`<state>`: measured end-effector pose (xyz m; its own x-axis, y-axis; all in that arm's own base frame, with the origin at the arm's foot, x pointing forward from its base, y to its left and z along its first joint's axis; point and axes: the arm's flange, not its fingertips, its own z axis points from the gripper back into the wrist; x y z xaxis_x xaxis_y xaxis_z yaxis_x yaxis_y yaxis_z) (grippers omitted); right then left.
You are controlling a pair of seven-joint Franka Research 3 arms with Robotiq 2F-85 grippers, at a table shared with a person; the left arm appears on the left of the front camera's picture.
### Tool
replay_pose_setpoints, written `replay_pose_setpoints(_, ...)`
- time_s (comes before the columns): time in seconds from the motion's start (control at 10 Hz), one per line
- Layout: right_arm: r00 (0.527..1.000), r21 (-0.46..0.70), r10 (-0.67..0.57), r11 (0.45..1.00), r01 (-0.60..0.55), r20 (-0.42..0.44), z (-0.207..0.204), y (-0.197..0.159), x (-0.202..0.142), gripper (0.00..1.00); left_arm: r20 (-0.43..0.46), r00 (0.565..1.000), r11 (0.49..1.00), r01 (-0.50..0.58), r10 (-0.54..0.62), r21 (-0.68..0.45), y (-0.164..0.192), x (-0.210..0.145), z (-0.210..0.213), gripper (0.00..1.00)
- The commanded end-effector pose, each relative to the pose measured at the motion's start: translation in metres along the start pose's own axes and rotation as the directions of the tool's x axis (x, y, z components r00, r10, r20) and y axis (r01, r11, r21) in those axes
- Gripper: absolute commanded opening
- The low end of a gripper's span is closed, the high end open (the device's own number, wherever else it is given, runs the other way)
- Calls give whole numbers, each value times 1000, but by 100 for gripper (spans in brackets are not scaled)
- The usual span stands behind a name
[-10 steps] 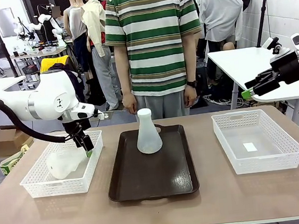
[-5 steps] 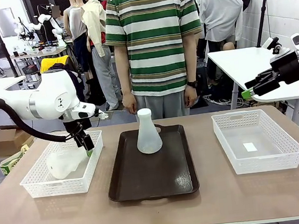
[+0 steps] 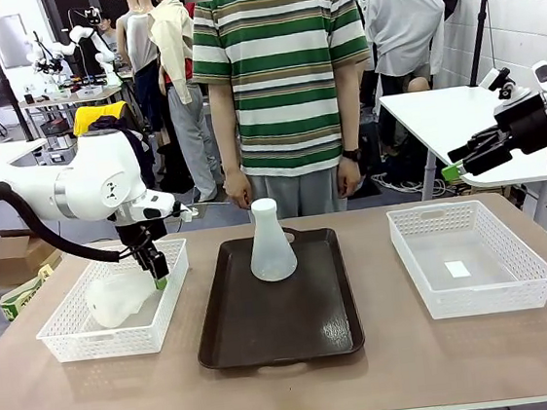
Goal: Prepare the laboratory tools.
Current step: Pick up the Big flask that the person points to.
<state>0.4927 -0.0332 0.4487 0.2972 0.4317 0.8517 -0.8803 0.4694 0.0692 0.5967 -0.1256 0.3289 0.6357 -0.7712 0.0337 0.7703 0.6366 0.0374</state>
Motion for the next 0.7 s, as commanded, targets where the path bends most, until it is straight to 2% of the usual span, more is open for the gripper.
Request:
replay_pose_setpoints(0.0,1000,-7,-1,1000,1,-3,-1,0,0,100,-3,1000,1000,-2,2,3,6,3,2,11)
replay_pose_setpoints(0.1,1000,-7,-1,1000,1,-3,-1,0,0,100,-3,1000,1000,-13,13,-1,7,2,2,0)
replay_pose_setpoints(0.5,1000,-7,-1,1000,1,-3,-1,0,0,100,7,999,999,-33,33,-14,11,-3,4,0)
replay_pose_setpoints(0.6,1000,-7,-1,1000,1,-3,-1,0,0,100,1,994,993,-106,106,-54,13,-11,8,0)
